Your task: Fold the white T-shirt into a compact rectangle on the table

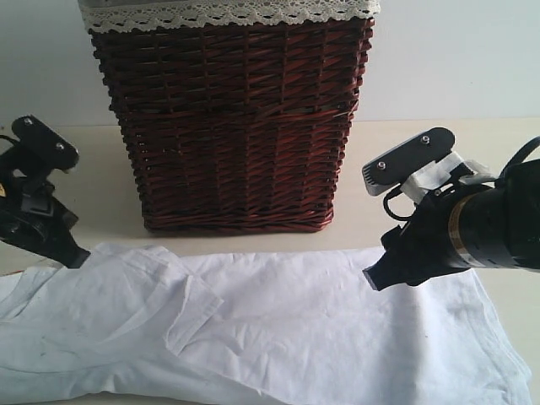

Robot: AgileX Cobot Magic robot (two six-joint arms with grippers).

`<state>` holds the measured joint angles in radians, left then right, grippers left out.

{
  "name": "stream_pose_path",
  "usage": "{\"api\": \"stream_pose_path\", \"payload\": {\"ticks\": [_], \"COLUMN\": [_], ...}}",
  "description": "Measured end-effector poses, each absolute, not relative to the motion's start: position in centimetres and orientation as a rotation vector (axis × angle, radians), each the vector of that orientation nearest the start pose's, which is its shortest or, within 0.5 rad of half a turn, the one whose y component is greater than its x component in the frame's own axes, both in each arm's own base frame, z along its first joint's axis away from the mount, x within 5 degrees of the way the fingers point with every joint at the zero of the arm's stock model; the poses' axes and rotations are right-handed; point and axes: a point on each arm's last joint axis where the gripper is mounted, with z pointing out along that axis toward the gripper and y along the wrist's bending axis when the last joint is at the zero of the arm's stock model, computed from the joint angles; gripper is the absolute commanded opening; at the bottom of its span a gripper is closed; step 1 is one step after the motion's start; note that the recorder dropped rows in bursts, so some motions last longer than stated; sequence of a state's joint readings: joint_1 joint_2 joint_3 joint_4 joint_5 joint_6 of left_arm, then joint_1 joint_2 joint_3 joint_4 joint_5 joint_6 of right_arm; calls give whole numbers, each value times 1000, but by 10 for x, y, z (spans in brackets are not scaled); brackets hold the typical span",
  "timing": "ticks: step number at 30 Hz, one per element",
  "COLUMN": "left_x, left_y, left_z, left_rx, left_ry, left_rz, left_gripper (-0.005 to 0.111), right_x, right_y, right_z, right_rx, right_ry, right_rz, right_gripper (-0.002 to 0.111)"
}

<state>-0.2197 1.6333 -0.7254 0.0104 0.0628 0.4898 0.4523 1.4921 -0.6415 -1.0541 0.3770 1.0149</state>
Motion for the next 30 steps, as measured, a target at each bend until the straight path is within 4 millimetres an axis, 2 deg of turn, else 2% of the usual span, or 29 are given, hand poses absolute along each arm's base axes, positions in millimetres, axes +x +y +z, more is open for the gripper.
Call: {"api": "stream_pose_path", "payload": {"ticks": [3, 10, 14, 18, 23, 25, 27, 30], "left_x": [290, 277, 263, 251, 240, 239, 238, 238], "left_y": [-48, 21, 45, 60, 76, 81, 86, 89], "left_z": [170, 173, 168, 166, 168, 167, 167, 166], "left_rx": [776, 248, 76, -24, -155, -154, -145, -126], "left_ry": [2376, 2627, 2767, 2826, 2783, 2769, 2763, 2761], "left_rz": [128, 102, 34, -172, -482, -499, -480, -438], "left_gripper": [0, 0, 0, 0, 0, 6, 19, 48], "right_x": [249, 249, 248, 248, 248, 248, 248, 248], "right_y": [89, 89, 89, 89, 89, 89, 89, 89], "right_z": [180, 180, 179, 179, 179, 179, 179, 180], "right_rx": [-435, -431, -427, -416, -407, -405, -404, -402], "right_ry": [2431, 2432, 2434, 2439, 2443, 2444, 2444, 2440], "right_rz": [-220, -215, -210, -205, -200, -199, -195, -193], "right_gripper": [56, 56, 56, 56, 56, 56, 56, 56]}}
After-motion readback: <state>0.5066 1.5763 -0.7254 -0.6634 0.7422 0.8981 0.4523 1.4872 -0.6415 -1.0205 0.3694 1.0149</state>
